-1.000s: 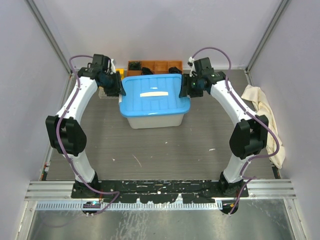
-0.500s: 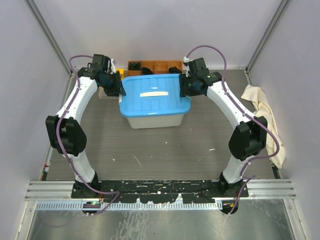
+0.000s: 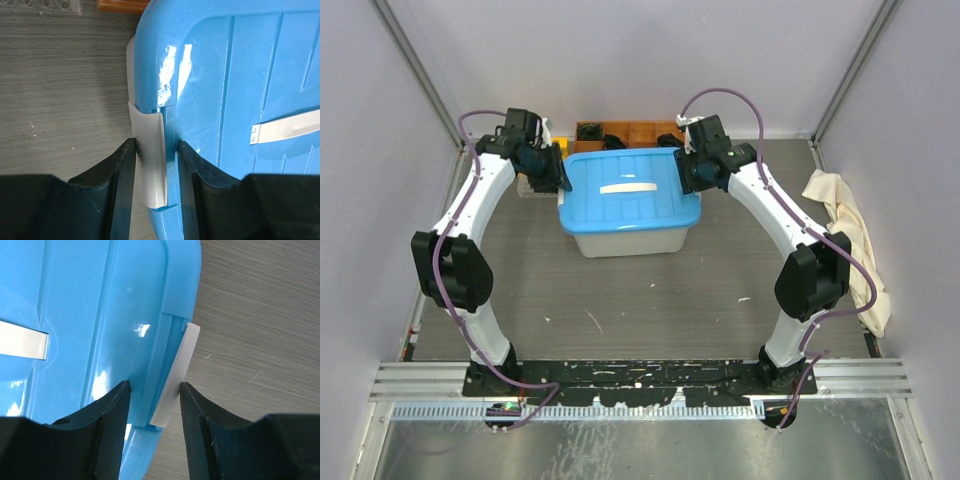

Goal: Organize the chemistry lab equipment
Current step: Close the lid of the storage box.

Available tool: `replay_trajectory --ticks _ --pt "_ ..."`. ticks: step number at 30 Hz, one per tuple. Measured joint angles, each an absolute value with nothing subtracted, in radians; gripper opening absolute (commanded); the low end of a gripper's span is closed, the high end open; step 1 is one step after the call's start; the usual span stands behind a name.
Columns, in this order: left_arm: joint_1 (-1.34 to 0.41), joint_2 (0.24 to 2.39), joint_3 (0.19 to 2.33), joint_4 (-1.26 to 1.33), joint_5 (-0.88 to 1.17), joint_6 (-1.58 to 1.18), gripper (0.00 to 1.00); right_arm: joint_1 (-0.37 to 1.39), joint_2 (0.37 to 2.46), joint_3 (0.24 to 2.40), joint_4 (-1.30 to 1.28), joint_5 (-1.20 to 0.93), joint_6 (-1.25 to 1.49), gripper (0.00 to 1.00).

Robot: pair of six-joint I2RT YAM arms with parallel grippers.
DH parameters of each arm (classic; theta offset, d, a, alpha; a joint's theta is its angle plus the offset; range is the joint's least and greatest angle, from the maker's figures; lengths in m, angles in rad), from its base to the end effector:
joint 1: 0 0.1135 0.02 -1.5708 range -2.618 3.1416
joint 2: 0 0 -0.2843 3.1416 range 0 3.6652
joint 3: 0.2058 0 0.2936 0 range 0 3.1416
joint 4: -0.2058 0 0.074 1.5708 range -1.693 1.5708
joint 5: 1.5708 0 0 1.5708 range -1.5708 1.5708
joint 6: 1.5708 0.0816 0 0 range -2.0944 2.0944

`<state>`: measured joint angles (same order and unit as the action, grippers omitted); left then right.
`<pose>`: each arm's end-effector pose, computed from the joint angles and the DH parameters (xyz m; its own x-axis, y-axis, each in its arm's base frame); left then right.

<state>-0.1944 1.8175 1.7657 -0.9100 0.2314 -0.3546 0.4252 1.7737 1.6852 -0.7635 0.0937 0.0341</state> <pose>0.4549 -0.1086 0.3084 -0.8647 -0.1742 -0.4711 0.0176 0.9268 -0.3750 0.4323 0.1874 0.3095 -0.6973 -0.2785 -0.6605 -0.3310 0.9424 -0.0479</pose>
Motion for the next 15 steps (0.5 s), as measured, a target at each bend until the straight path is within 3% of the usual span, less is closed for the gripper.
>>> replay_trajectory --ticks 15 --pt "-0.194 1.811 1.753 -0.898 0.232 -0.355 0.26 0.437 1.774 1.686 -0.75 0.123 -0.025 0.01"
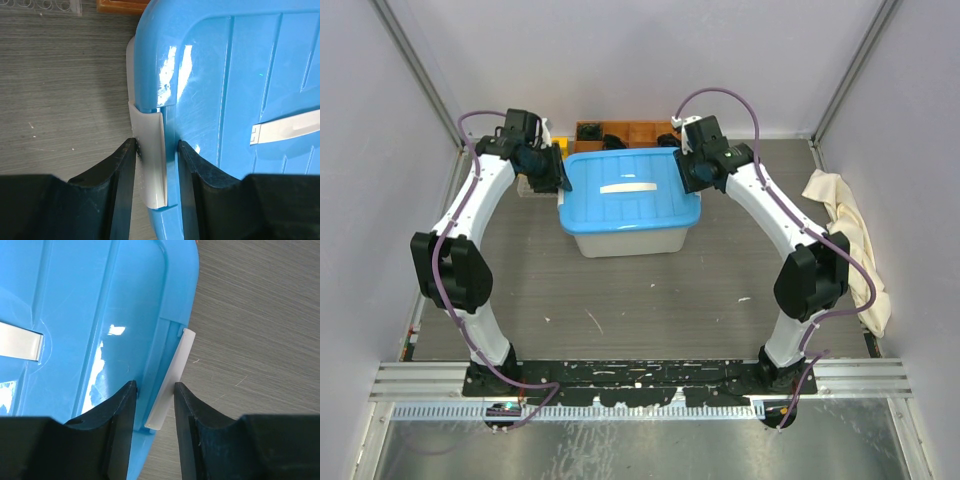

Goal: Organize the chemistry lab equipment
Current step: Close the lid of the storage box.

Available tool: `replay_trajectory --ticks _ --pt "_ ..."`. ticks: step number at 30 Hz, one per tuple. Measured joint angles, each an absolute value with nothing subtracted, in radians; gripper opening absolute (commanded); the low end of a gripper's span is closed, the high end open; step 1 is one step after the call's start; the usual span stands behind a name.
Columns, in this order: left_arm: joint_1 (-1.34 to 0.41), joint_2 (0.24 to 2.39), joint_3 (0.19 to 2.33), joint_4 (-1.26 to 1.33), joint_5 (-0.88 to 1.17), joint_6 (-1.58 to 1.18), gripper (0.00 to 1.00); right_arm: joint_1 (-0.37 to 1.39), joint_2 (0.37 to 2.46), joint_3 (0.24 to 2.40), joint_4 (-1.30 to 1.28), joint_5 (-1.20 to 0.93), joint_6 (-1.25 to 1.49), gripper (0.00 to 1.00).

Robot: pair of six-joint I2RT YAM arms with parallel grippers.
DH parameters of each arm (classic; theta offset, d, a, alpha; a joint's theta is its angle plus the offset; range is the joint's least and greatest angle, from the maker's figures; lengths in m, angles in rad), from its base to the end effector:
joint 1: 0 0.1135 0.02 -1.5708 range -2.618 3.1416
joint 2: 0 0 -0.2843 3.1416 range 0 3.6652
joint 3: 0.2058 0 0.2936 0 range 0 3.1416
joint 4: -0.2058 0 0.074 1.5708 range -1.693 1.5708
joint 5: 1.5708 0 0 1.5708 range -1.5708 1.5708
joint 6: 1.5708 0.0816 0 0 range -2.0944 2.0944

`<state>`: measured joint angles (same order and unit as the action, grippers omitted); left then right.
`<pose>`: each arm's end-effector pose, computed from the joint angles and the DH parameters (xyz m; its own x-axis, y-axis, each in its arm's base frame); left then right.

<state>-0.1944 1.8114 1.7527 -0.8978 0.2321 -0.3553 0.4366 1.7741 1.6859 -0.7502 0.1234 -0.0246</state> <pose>0.4542 -0.1086 0.3073 -0.8624 -0.1752 -0.4750 0.0193 0.9261 -0.3767 0.4325 0.1907 0.3112 -0.6651 -0.3373 -0.6662 -0.3615 0.9261 -0.1079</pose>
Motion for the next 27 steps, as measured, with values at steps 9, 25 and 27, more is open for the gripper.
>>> replay_trajectory --ticks 9,25,27 --pt "-0.194 1.806 1.745 -0.89 0.232 -0.356 0.27 0.47 1.784 1.695 -0.746 0.191 -0.078 0.01" --pt "-0.194 1.796 1.728 -0.873 0.232 -0.356 0.26 0.492 1.794 1.704 -0.747 0.233 -0.113 0.01" --pt "-0.194 1.795 1.727 -0.873 0.232 -0.356 0.27 0.496 1.794 1.703 -0.747 0.24 -0.121 0.01"
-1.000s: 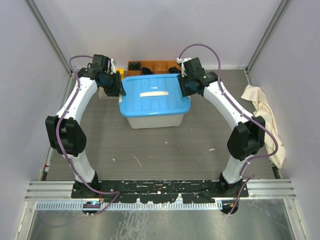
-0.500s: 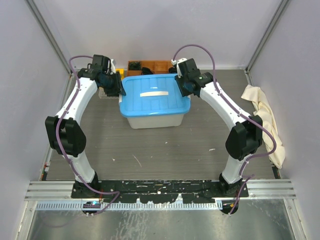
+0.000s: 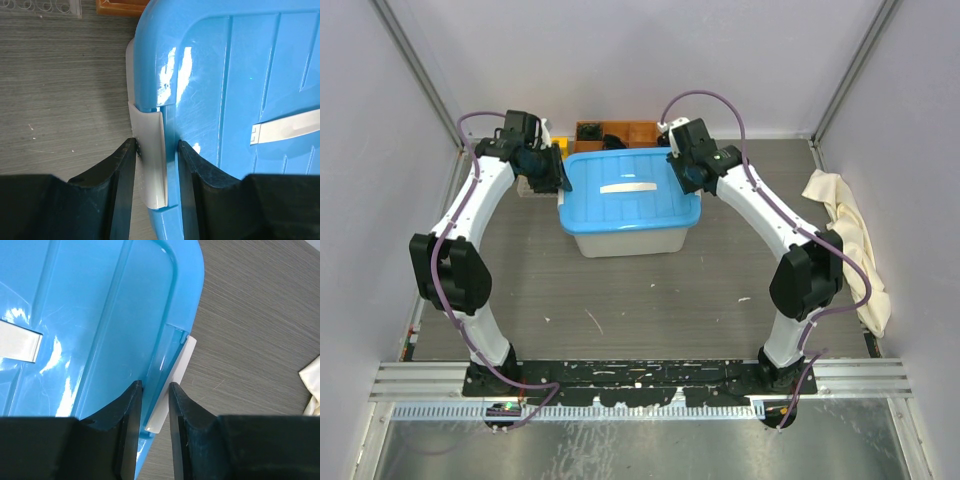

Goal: Organize the chemistry lab equipment
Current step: Close the lid of the storage box.

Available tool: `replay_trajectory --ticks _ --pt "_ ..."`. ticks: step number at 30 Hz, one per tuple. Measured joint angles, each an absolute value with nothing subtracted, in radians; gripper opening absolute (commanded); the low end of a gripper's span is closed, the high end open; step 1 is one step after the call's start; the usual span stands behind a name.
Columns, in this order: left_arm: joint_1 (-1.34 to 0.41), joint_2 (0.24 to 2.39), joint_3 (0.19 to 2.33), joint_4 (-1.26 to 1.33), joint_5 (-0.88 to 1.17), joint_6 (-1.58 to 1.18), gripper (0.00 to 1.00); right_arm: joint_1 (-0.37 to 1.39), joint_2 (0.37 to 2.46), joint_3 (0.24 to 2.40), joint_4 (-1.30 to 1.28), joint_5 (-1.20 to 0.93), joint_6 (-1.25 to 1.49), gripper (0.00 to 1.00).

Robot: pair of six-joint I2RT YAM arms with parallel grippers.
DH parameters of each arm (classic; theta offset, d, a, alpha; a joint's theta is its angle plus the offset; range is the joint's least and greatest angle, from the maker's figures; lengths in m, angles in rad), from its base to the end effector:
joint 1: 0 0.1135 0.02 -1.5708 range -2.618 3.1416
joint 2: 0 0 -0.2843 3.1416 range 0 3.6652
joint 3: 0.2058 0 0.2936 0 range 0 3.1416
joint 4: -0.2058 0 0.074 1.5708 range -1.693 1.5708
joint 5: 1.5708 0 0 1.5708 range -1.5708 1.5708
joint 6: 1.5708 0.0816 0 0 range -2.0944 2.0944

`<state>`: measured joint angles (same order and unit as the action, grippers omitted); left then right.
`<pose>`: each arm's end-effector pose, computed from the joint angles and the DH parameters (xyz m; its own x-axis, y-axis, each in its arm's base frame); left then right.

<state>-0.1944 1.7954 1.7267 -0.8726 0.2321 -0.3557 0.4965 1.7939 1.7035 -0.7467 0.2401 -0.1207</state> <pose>0.4521 -0.1081 0.3068 -0.8552 -0.1770 -0.4871 0.0246 0.9249 -0.3793 0.4288 0.2102 0.3107 -0.6094 -0.4632 -0.6435 -0.3989 0.8805 -0.2560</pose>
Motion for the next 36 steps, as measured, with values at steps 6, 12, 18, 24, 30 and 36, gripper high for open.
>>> replay_trajectory --ticks 6,12,18,24,30,36 --pt "-0.194 1.795 1.724 -0.87 0.233 -0.356 0.26 0.505 1.796 1.703 -0.746 0.251 -0.143 0.01" --pt "-0.194 1.793 1.721 -0.868 0.232 -0.356 0.26 0.509 1.795 1.7 -0.743 0.252 -0.165 0.01" --pt "-0.194 1.789 1.716 -0.863 0.232 -0.356 0.26 0.515 1.793 1.694 -0.737 0.252 -0.193 0.01" --pt "-0.194 1.787 1.712 -0.86 0.232 -0.356 0.26 0.551 1.794 1.683 -0.726 0.326 -0.241 0.01" --pt "-0.204 1.787 1.708 -0.853 0.265 -0.368 0.26 0.629 1.809 1.674 -0.672 0.293 -0.259 0.01" --pt "-0.257 1.787 1.692 -0.832 0.324 -0.388 0.27 0.755 1.829 1.674 -0.587 0.197 -0.224 0.16"
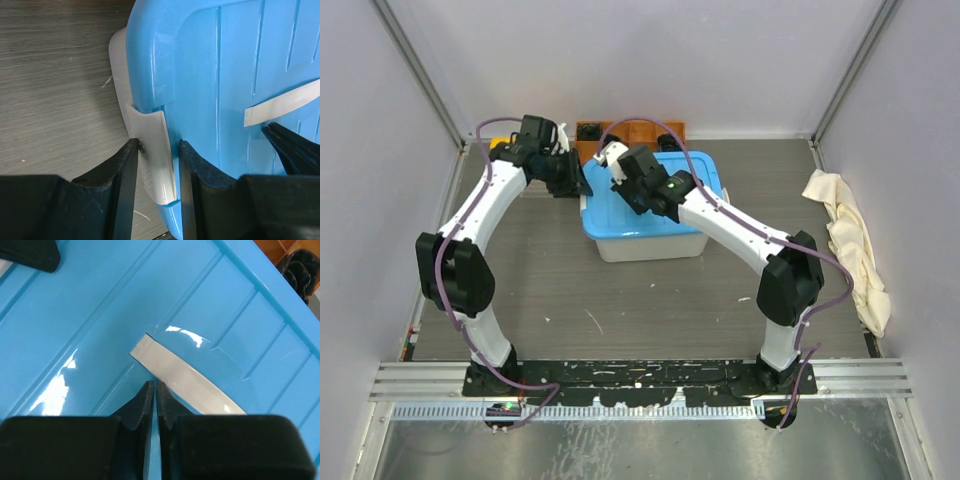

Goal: Organize the chemistry lab equipment
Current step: Close the lid of the storage box.

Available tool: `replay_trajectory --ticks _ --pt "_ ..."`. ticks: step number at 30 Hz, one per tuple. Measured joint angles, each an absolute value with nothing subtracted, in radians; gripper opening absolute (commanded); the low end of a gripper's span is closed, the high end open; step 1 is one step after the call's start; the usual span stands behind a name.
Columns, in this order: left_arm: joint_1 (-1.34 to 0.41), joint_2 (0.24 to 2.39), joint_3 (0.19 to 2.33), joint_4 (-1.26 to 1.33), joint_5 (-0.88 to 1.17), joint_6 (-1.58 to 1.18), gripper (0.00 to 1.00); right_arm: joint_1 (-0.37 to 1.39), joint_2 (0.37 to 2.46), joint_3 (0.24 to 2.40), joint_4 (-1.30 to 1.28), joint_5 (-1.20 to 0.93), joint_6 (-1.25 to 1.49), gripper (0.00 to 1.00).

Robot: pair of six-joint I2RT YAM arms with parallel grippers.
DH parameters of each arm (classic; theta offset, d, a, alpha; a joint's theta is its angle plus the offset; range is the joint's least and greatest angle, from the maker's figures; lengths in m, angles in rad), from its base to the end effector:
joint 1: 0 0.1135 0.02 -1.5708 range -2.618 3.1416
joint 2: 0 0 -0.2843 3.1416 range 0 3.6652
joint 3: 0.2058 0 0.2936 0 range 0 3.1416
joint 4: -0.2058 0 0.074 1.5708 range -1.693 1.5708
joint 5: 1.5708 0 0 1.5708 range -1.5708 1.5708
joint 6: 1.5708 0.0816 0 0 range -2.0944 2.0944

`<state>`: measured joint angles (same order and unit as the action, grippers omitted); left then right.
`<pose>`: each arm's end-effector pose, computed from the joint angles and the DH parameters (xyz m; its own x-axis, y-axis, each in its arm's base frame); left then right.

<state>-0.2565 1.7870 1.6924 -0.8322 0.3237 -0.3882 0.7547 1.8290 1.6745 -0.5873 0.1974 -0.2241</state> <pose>0.4419 -0.1427 0.3027 -0.8769 -0.1410 -0.4594 0.1008 0.8808 -0.4627 0.3747 0.3304 0.2994 -0.3540 -0.6320 -0.6894 -0.6616 0.6902 -0.2930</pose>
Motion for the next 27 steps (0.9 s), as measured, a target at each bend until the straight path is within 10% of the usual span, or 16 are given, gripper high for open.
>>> replay_trajectory --ticks 16,23,27 --pt "-0.292 1.783 1.671 -0.802 0.411 -0.43 0.5 0.606 1.744 1.649 -0.621 0.166 0.004 0.7" --pt "-0.221 1.763 1.659 -0.814 0.46 -0.441 0.62 0.23 1.6 1.64 -0.584 -0.074 0.136 0.71" --pt "-0.154 1.75 1.659 -0.813 0.459 -0.457 0.62 0.146 1.546 1.638 -0.572 -0.128 0.176 0.57"
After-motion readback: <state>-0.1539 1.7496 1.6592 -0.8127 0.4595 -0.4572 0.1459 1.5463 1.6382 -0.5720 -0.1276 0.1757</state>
